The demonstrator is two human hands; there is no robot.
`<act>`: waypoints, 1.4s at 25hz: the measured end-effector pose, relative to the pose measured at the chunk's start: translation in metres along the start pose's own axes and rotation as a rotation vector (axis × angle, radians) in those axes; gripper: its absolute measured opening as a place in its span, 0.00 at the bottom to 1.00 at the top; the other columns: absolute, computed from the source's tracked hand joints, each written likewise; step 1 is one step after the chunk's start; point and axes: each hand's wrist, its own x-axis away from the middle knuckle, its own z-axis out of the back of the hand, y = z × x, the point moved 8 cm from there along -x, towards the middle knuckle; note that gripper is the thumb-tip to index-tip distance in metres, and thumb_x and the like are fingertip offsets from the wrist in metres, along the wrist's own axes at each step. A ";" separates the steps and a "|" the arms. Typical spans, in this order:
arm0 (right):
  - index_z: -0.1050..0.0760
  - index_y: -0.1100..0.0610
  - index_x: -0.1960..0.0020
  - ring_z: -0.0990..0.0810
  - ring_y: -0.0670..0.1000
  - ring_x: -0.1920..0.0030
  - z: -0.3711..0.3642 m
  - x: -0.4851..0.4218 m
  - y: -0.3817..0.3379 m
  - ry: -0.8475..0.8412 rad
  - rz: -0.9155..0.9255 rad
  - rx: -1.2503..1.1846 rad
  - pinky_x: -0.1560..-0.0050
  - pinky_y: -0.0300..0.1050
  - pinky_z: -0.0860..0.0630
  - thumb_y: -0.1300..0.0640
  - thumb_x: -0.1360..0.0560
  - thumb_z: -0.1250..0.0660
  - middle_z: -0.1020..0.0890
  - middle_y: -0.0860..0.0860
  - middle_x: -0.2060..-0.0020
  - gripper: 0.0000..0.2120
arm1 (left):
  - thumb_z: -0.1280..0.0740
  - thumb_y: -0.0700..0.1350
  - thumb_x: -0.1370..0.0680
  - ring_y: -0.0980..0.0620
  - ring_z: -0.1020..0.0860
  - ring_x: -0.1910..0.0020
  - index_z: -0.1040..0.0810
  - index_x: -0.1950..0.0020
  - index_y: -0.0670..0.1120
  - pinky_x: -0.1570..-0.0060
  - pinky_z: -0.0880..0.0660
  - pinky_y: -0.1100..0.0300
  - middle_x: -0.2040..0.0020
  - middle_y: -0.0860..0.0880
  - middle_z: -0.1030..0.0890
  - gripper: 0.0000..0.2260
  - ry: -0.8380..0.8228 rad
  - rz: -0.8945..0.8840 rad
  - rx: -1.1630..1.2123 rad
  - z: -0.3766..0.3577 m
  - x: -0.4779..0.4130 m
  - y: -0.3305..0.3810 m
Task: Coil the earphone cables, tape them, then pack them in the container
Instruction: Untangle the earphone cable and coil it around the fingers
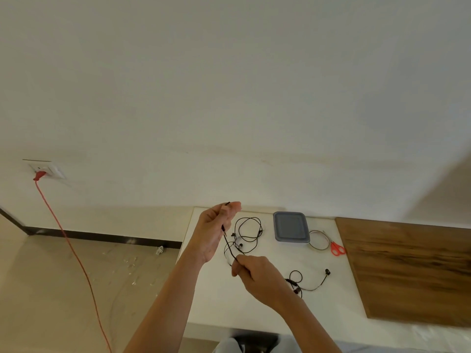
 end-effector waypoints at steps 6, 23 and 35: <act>0.24 0.54 0.55 0.22 0.45 0.62 0.060 -0.006 -0.023 0.251 0.173 -0.009 0.61 0.42 0.24 0.60 0.22 0.40 0.20 0.44 0.62 0.07 | 0.44 0.44 0.17 0.52 0.18 0.49 0.16 0.55 0.46 0.44 0.27 0.61 0.54 0.46 0.16 0.17 -0.210 0.089 -0.184 -0.018 0.017 -0.011; 0.16 0.50 0.59 0.17 0.44 0.56 0.091 -0.057 0.014 0.343 -0.050 -0.494 0.55 0.35 0.22 0.57 0.27 0.28 0.14 0.45 0.60 0.03 | 0.47 0.44 0.16 0.58 0.28 0.64 0.18 0.47 0.47 0.60 0.32 0.64 0.47 0.45 0.17 0.17 -0.292 0.289 -0.025 -0.031 0.030 -0.034; 0.16 0.51 0.59 0.28 0.45 0.71 0.031 -0.038 0.037 0.080 -0.202 -0.613 0.68 0.35 0.31 0.57 0.24 0.32 0.15 0.52 0.65 0.08 | 0.38 0.47 0.22 0.41 0.22 0.37 0.16 0.47 0.45 0.41 0.23 0.50 0.38 0.42 0.19 0.13 -0.142 0.067 0.314 -0.015 0.010 -0.010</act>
